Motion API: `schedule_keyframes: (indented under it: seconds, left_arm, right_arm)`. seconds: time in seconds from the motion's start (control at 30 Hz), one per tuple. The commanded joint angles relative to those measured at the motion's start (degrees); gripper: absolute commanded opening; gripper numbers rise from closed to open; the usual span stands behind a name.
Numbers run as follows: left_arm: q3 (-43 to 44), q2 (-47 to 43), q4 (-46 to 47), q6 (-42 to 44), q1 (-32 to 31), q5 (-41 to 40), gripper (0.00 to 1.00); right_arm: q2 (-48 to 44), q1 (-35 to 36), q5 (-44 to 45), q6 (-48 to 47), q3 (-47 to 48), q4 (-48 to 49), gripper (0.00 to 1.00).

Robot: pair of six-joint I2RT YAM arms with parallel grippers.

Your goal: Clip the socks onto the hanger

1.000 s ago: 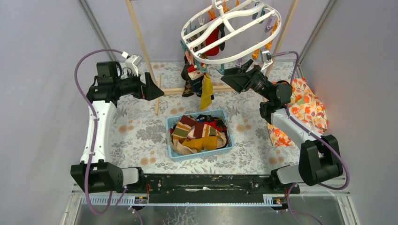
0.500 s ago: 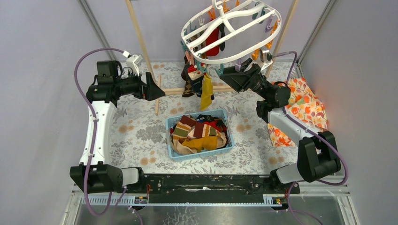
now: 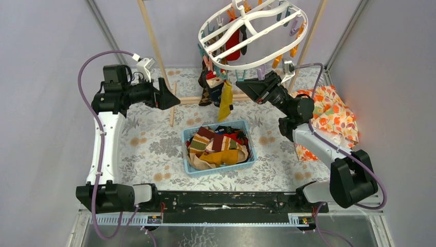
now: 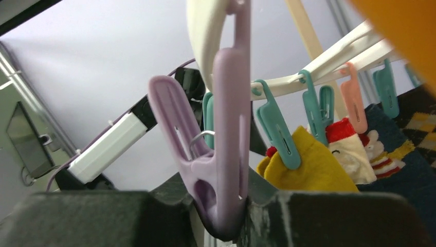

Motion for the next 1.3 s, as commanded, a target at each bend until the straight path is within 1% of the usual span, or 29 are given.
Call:
schedule_keyframes:
  seconds: [0.0,0.07,0.23,0.3,0.37,0.53,0.67,0.73,0.9,1.07,1.27]
  left_arm:
    - [2.1,-1.3,-1.0,-0.7,-0.3,0.1,0.99]
    - [2.4,-1.6,-1.0,-1.2,-0.3,0.2,0.99]
    - [3.4,-2.1,-1.0,-2.2,-0.3,0.7,0.99]
    - [3.9,-2.1,-1.0,-2.8,-0.2,0.8,0.99]
    - [4.8,-1.8,-1.0,-3.3,-0.3,0.6,0.99]
    - [8.0,-1.3,-1.0,-3.9,-0.6,-1.2,0.99]
    - [11.6,-0.6,-1.0,-6.2,-2.7,-3.7,0.99]
    - [13.2,-0.3,-1.0,-6.5,-4.6,-5.2,0.99]
    - [17.1,1.4,0.8,-8.5,-8.8,-7.4,0.99]
    - [21.3,4.4,2.9,-11.8,-12.9,-7.9,0.99]
    - [22.9,6.9,8.0,-15.8,-18.5,-9.2,0.99]
  right_arm:
    - [-4.6,1.6,7.3,-6.6,-0.4,-3.3,0.12]
    - [-6.0,2.4,9.7,-9.0,-0.3,-6.7,0.0]
    - [-8.5,5.9,16.1,-16.4,0.2,-15.6,0.0]
    - [-9.0,8.0,20.0,-19.3,0.7,-19.4,0.0]
    - [-9.2,10.0,24.8,-21.9,0.9,-22.3,0.0]
    - [-8.1,16.5,40.2,-29.5,2.8,-27.9,0.0]
    - [-5.2,21.6,49.7,-35.5,6.9,-29.6,0.0]
    - [-3.1,23.6,52.8,-37.6,9.0,-29.7,0.0]
    - [1.1,27.3,57.5,-40.6,12.2,-28.2,0.0]
    - [3.9,31.1,60.8,-44.2,14.0,-26.5,0.0]
    - [5.6,33.1,64.2,-46.6,15.5,-26.1,0.0]
